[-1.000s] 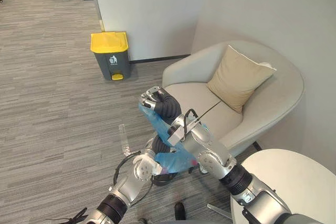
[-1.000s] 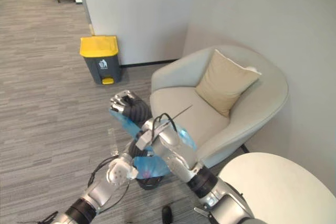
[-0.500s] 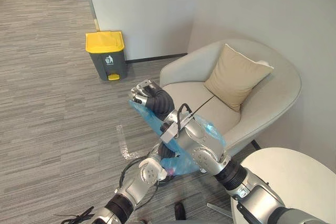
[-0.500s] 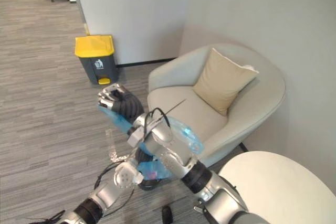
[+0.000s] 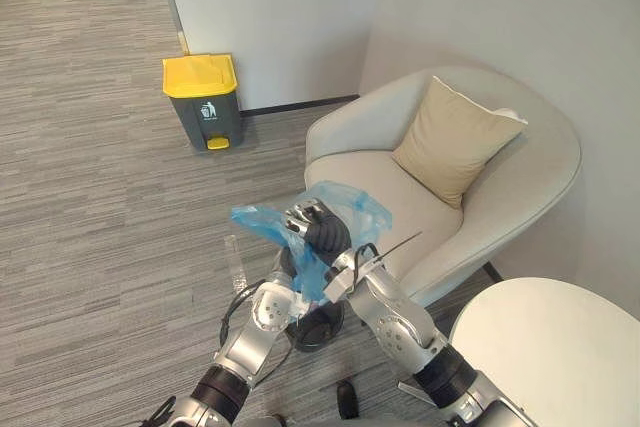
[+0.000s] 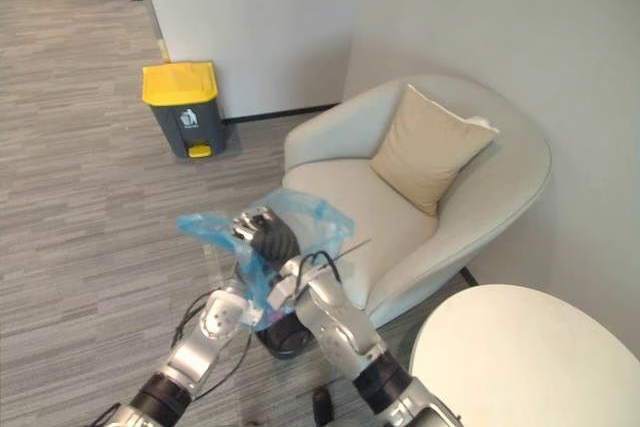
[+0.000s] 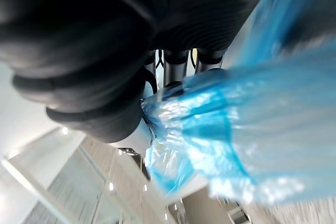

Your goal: Gather rubbish on tea table into small bin, then transfer packed bag to large trash can.

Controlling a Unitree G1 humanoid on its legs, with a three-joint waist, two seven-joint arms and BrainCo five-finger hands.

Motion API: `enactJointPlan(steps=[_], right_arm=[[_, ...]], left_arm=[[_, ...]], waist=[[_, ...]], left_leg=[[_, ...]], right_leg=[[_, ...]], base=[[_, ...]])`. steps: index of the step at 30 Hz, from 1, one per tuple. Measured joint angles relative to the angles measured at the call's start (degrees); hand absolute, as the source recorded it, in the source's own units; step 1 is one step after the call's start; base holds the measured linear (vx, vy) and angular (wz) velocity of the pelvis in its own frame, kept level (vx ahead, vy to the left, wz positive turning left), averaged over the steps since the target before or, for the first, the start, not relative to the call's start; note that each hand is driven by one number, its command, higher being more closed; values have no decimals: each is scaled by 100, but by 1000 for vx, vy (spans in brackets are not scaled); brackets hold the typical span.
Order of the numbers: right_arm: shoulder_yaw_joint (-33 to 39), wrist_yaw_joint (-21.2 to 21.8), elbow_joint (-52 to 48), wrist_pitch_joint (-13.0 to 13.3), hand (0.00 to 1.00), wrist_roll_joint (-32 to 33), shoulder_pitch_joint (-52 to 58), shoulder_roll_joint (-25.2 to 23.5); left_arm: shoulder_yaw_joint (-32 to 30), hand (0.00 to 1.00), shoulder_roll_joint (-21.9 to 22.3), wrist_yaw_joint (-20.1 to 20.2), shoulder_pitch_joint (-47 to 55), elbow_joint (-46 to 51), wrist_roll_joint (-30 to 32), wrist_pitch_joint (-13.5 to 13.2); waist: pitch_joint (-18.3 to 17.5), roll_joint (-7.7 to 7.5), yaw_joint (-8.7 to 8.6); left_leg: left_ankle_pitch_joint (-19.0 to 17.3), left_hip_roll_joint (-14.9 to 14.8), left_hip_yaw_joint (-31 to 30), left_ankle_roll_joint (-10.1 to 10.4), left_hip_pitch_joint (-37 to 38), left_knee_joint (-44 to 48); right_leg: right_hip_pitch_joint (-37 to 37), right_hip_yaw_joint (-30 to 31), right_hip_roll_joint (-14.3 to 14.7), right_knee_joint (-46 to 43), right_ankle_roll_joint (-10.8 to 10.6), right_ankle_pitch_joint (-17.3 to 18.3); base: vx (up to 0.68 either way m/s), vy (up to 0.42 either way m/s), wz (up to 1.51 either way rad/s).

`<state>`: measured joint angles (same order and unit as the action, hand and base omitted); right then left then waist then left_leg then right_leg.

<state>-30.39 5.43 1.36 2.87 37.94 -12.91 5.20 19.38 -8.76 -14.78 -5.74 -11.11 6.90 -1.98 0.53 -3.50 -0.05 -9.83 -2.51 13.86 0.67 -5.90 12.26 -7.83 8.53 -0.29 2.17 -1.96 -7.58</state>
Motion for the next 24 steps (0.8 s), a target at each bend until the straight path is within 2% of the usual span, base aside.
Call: enactJointPlan(steps=[1, 6, 7, 8, 9, 10, 12, 14, 17, 19, 24], right_arm=[[63, 0, -41, -6, 0, -230, 75, 0], [393, -35, -533, 13, 0, -1571, 387, -20], [482, -79, -758, 75, 0, -1930, 474, -18], [577, -203, -992, 218, 0, -2556, 558, -11], [615, -228, -1060, 257, 0, -2713, 578, -7], [684, -355, -1215, 386, 0, -3189, 625, 24], [703, -449, -1317, 542, 0, -3595, 623, 104], [695, -670, -1353, 717, 0, -4276, 629, 278], [917, -906, -1395, 829, 0, -4828, 658, 602], [1052, -926, -1390, 846, 0, -4980, 662, 730], [1433, -1026, -1322, 857, 0, -5380, 1035, 811]], left_arm=[[-64, 100, 1, -22, 43, 199, -59, 2], [-327, 100, 163, -43, 400, 828, -250, 0], [-377, 100, 183, -60, 504, 926, -250, -1], [-430, 100, 187, -77, 623, 1014, -252, -3], [-460, 100, 190, -79, 669, 1037, -253, -6], [-552, 100, 163, -77, 706, 986, -264, -32], [-714, 100, 176, -92, 570, 577, -264, -172], [-891, 100, 166, -149, 583, 81, -250, -146], [-1065, 100, 245, -149, 1131, 186, -249, -157], [-1169, 100, 293, -146, 1288, 186, -250, -155], [-1404, 100, 348, -123, 1345, 195, -250, -154]], waist=[[2, 3, 3], [4, 6, 26], [6, 10, 33], [11, 17, 39], [16, 24, 39], [16, 35, 42], [15, 42, 48], [25, 57, 39], [34, 69, 58], [44, 83, 80], [66, 119, 178]], left_leg=[[1, 4, 2, -2, 1, -2], [8, 24, 12, -13, 20, -36], [15, 30, 12, -19, 36, -59], [43, 48, 13, -24, 105, -145], [49, 54, 12, -21, 138, -168], [62, 70, 15, -32, 215, -241], [80, 100, 19, -35, 245, -327], [183, 142, 31, -58, 312, -487], [221, 186, 6, -78, 353, -622], [246, 204, -13, -72, 362, -656], [319, 249, -72, -101, 405, -735]], right_leg=[[3, -7, 0, 0, 0, 0], [7, -36, -9, -1, -7, 5], [16, -45, -13, -1, -9, 6], [46, -58, -23, -2, -13, 9], [67, -62, -24, -1, -20, 14], [112, -62, -33, -5, -55, 41], [107, -61, -50, -9, -69, 50], [102, -56, -74, -9, -69, 51], [89, -71, -81, 0, -102, 76], [90, -86, -94, 1, -125, 94], [105, -189, -144, 1, -127, 95]], base=[[0, 0, 0], [0, 0, 0], [0, 0, 0], [0, 0, 0], [0, 0, 0], [0, 0, 0], [0, 0, 0], [0, 0, 0], [14, 0, 4], [22, 6, 6], [24, 16, 7]])
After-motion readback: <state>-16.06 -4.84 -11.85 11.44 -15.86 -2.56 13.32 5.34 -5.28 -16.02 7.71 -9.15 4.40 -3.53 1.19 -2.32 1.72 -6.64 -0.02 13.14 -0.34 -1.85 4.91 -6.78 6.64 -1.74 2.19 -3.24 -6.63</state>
